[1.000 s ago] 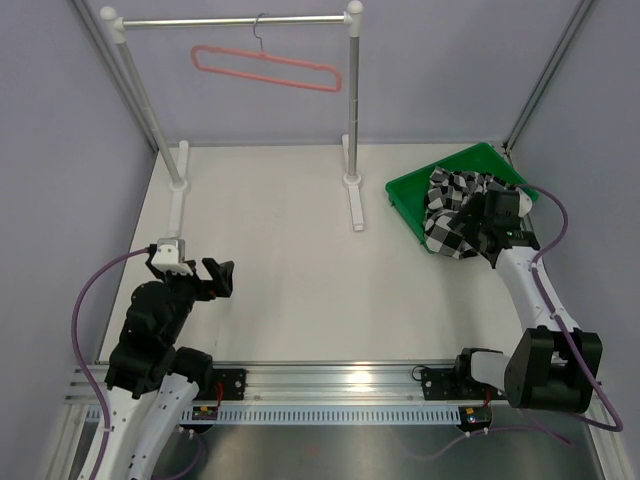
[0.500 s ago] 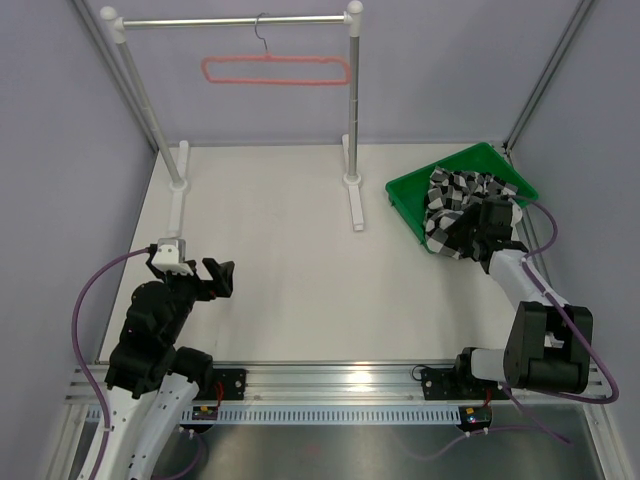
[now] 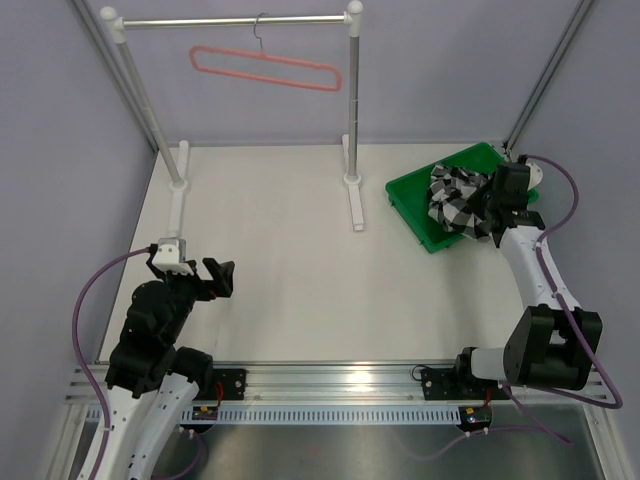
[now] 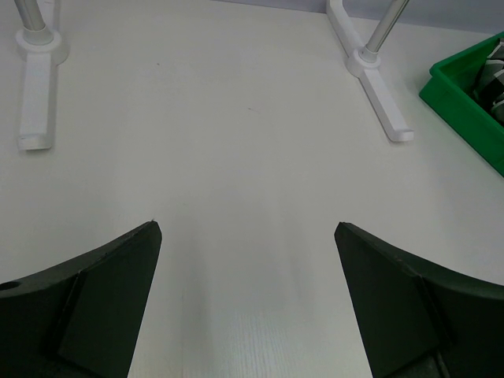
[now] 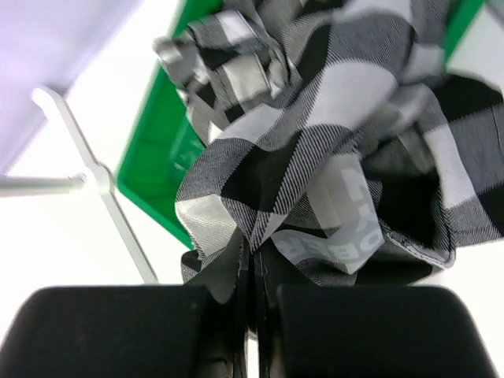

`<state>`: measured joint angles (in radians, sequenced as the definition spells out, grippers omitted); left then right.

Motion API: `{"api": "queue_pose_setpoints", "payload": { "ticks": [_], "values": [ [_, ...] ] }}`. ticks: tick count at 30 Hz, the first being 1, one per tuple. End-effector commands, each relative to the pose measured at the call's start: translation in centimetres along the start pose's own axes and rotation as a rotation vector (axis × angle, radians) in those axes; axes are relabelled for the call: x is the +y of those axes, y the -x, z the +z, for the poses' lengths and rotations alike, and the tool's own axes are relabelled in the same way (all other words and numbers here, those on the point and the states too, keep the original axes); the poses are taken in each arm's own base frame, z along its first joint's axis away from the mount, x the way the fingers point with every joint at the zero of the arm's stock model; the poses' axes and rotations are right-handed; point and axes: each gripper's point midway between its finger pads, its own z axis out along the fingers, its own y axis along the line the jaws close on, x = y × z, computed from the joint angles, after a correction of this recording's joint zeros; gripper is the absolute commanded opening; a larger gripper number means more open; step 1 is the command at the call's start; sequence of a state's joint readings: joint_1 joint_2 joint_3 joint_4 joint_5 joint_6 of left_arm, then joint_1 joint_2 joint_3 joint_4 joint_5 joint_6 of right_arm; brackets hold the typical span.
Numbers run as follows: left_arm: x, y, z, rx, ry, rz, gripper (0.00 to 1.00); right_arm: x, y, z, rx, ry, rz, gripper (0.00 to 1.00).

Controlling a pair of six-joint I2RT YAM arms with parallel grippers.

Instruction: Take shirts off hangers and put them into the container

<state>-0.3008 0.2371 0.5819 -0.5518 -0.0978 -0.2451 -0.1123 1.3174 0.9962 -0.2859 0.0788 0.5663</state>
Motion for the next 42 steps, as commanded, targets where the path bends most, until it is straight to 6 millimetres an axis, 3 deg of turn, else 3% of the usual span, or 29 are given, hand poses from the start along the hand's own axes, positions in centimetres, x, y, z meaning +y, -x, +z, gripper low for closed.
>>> {"api": "queue_pose_setpoints", "payload": {
  "ticks": [1,2,4,5,12,18,26,29,30,32,37,39,42],
  "values": [
    [-0.6,0.6,0.2,-0.02,-0.022,-0.014,0.99,2.0,4.4,0.2,-0.078,0.002,-0.019,0.0],
    [-0.6,0.6,0.3,-0.018,-0.021,-0.015,0.99,2.9,5.8,0.1,-0.103,0.014,-0.021,0.0],
    [-0.5,0.5,0.3,-0.017,-0.021,-0.015,0.99,3.1,6.3,1.5,-0.096,-0.001,-0.031,0.0],
    [-0.5,0.6,0.3,-0.018,-0.02,-0.015,0.99,3.9,7.5,1.6,-0.117,0.006,-0.035,0.0],
    [-0.5,0.5,0.3,-0.017,-0.018,-0.015,0.99,3.8,6.6,7.9,-0.045,-0.042,-0.041,0.0],
    [-0.5,0.6,0.3,-0.018,-0.017,-0.015,0.99,2.3,1.4,11.7,0.109,-0.066,0.005,0.0],
    [-0.5,0.6,0.3,-0.017,-0.02,-0.013,0.99,-0.9,-6.7,12.8,0.385,-0.121,0.014,0.01],
    [-0.5,0.6,0.3,-0.019,-0.019,-0.014,0.99,-1.0,-8.2,13.1,0.437,-0.1,0.001,0.07],
    [-0.5,0.6,0.3,-0.019,-0.019,-0.014,0.99,-0.8,-8.2,13.0,0.441,-0.084,-0.002,0.15],
    [-0.5,0.6,0.3,-0.019,-0.019,-0.015,0.99,-0.2,-7.6,12.7,0.426,-0.057,-0.014,0.21],
    [-0.5,0.5,0.3,-0.016,-0.016,-0.015,0.99,2.9,-2.2,9.6,0.294,0.026,-0.061,0.44],
    [-0.4,0.6,0.3,-0.018,-0.015,-0.015,0.99,4.1,0.7,7.6,0.212,0.044,-0.082,0.49],
    [-0.4,0.6,0.3,-0.019,-0.014,-0.015,0.99,5.3,3.5,4.8,0.131,0.072,-0.09,0.5]
  ]
}}
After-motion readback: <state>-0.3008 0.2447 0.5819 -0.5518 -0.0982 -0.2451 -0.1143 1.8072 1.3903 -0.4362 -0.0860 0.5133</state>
